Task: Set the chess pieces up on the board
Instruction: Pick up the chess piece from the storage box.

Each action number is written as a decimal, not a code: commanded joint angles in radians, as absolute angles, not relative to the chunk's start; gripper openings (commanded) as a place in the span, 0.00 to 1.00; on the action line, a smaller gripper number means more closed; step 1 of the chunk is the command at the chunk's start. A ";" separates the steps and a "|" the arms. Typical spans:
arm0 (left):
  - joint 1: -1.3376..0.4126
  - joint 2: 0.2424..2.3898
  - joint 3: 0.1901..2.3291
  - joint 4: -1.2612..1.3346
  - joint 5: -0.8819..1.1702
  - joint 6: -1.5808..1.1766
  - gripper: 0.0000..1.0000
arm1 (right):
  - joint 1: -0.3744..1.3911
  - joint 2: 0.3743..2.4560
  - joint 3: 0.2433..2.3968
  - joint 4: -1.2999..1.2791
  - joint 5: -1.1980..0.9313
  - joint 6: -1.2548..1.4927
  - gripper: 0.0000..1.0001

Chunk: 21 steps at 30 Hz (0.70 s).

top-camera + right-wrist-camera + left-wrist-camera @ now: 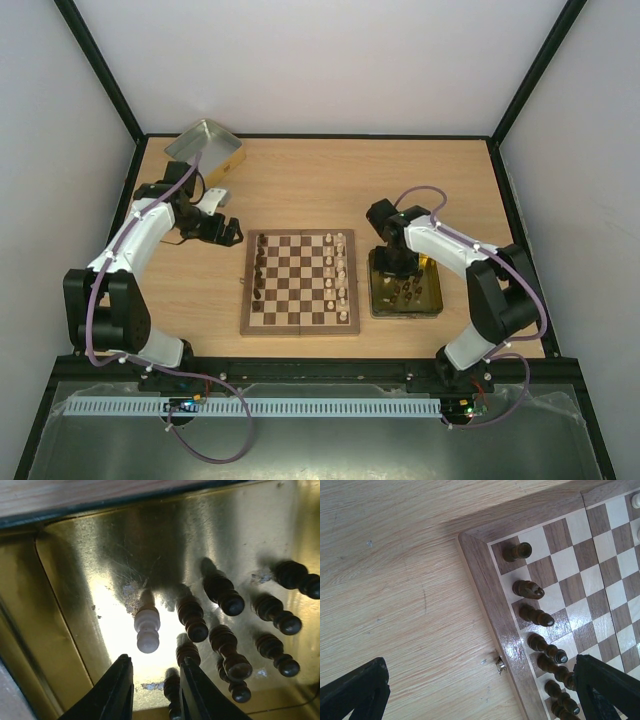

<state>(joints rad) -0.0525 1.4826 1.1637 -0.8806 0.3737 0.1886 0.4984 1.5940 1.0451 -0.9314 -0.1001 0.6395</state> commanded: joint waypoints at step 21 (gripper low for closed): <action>-0.061 1.494 1.146 -0.877 0.371 0.175 1.00 | 0.488 1.607 1.024 -0.917 -0.055 0.583 0.04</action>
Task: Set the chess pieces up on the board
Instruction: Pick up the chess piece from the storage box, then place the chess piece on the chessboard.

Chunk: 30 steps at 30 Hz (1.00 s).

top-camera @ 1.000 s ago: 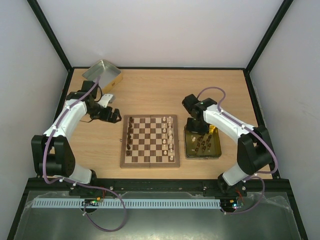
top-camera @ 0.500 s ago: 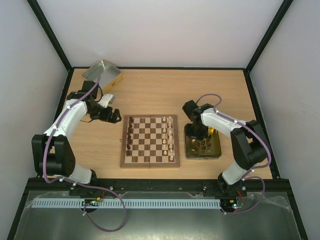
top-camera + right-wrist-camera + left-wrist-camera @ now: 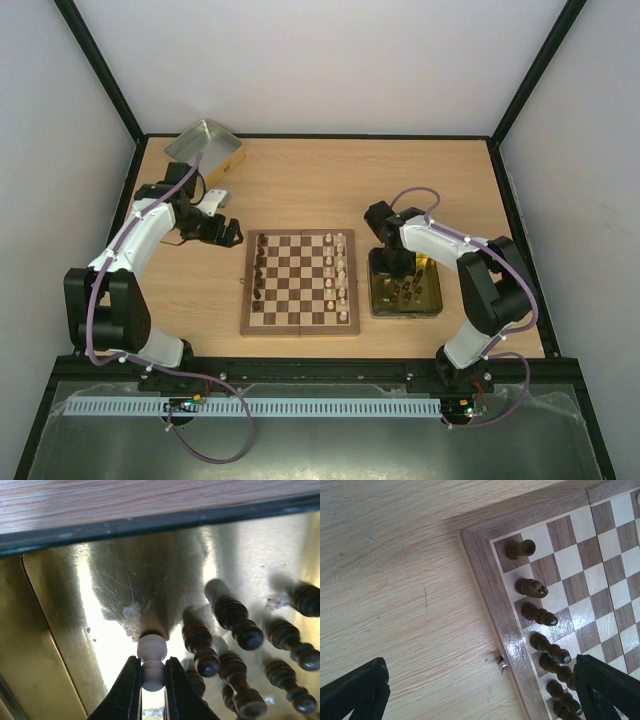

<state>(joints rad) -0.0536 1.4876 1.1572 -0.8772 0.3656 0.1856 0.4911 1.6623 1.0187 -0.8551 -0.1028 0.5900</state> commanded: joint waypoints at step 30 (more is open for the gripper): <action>-0.080 1.460 1.135 -0.874 0.364 0.171 1.00 | 1.141 1.596 1.188 -0.969 -0.202 0.893 0.06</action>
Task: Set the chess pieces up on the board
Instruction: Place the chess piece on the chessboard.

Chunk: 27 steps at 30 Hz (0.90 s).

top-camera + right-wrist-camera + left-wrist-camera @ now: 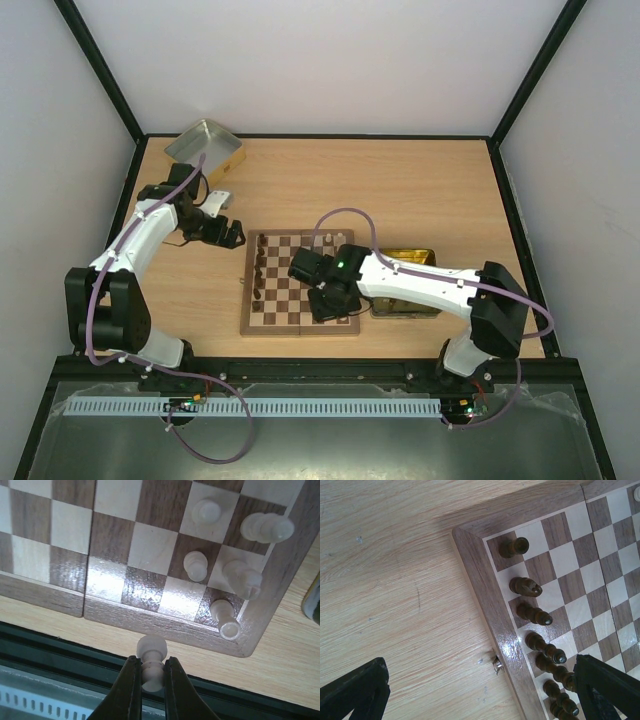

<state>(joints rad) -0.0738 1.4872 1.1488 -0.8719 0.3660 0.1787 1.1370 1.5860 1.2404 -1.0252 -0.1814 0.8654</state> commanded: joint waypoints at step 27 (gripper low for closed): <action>-0.080 1.469 1.137 -0.865 0.365 0.166 1.00 | 1.083 1.662 1.111 -0.891 -0.182 0.881 0.10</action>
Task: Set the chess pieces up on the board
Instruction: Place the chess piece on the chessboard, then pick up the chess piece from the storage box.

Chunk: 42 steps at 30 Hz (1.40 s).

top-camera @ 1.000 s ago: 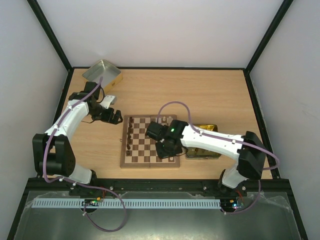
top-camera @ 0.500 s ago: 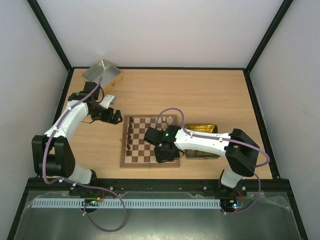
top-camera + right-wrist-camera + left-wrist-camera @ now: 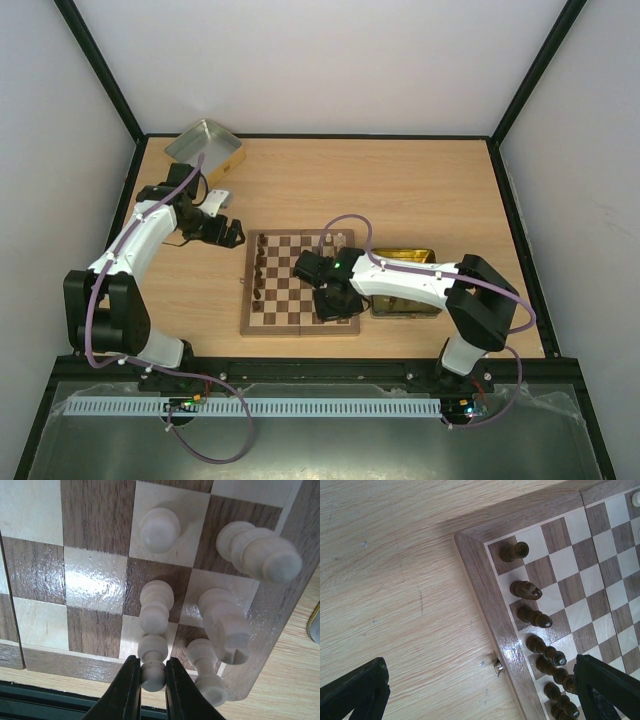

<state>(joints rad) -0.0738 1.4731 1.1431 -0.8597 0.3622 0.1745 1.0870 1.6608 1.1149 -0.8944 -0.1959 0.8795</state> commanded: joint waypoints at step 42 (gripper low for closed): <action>-0.080 1.480 1.140 -0.865 0.370 0.164 1.00 | 0.761 1.446 1.271 -1.198 -0.048 0.763 0.22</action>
